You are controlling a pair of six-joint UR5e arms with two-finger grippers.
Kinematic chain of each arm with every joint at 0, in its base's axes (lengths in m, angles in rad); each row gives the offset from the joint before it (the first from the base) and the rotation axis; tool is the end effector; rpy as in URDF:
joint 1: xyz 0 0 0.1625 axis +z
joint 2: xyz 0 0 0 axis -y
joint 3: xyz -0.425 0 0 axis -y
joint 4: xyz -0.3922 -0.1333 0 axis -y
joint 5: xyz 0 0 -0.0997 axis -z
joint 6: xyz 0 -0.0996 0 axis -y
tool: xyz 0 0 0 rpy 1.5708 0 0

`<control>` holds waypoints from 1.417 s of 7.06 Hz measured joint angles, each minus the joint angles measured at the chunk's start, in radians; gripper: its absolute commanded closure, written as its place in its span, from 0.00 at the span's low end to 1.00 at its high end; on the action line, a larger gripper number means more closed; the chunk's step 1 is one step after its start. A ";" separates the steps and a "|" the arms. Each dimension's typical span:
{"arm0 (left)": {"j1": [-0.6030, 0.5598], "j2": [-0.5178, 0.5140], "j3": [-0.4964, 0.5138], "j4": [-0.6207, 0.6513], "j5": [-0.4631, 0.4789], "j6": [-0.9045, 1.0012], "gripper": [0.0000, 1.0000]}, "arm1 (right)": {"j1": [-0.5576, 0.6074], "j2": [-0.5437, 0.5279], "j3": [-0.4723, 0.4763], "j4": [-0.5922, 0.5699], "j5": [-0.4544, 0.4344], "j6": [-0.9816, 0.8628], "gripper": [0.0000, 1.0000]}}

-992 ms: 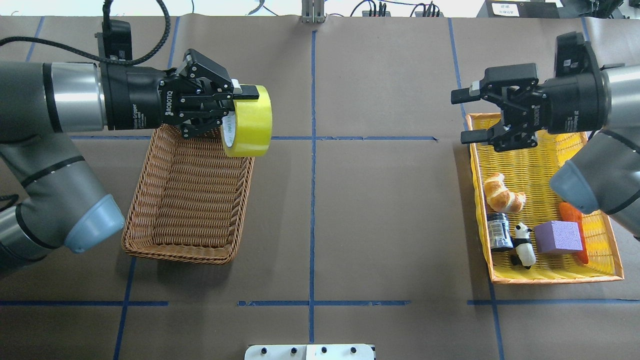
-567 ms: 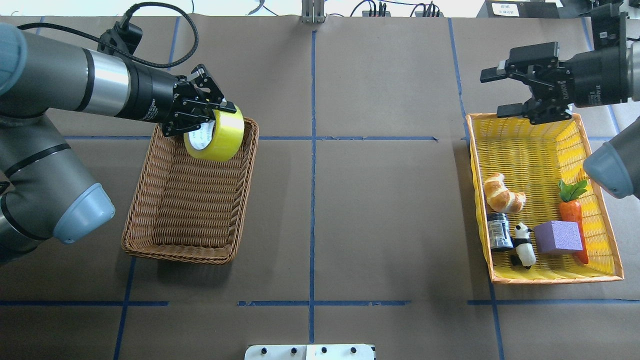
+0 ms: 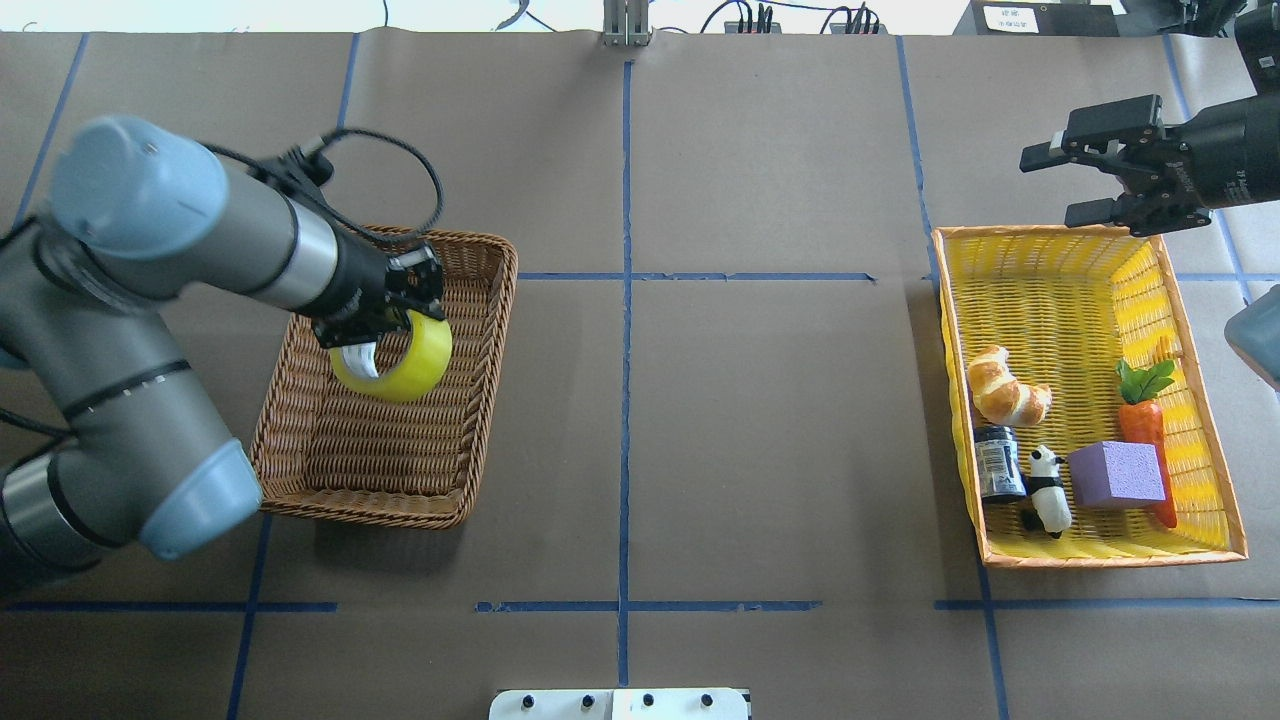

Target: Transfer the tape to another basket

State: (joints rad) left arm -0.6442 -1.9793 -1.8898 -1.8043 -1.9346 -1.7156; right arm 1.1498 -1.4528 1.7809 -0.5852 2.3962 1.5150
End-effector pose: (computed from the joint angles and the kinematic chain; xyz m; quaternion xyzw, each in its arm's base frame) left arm 0.4171 -0.4357 0.2633 -0.0431 0.4801 -0.2580 0.8373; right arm -0.1544 -0.4919 0.3789 0.0555 -0.6408 0.1681 0.7470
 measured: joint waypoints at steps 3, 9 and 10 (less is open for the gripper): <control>0.026 -0.001 0.079 0.030 0.077 0.063 0.95 | -0.008 -0.017 0.001 -0.015 -0.002 -0.039 0.00; 0.020 -0.010 0.116 0.031 0.082 0.110 0.00 | -0.019 -0.016 0.009 -0.016 -0.003 -0.042 0.00; -0.028 -0.010 0.088 0.034 0.053 0.149 0.00 | -0.012 -0.026 0.008 -0.018 -0.001 -0.051 0.00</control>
State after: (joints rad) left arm -0.6720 -1.9890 -1.8018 -1.7702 -1.8821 -1.5664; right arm 1.1376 -1.4783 1.7889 -0.6028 2.3950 1.4645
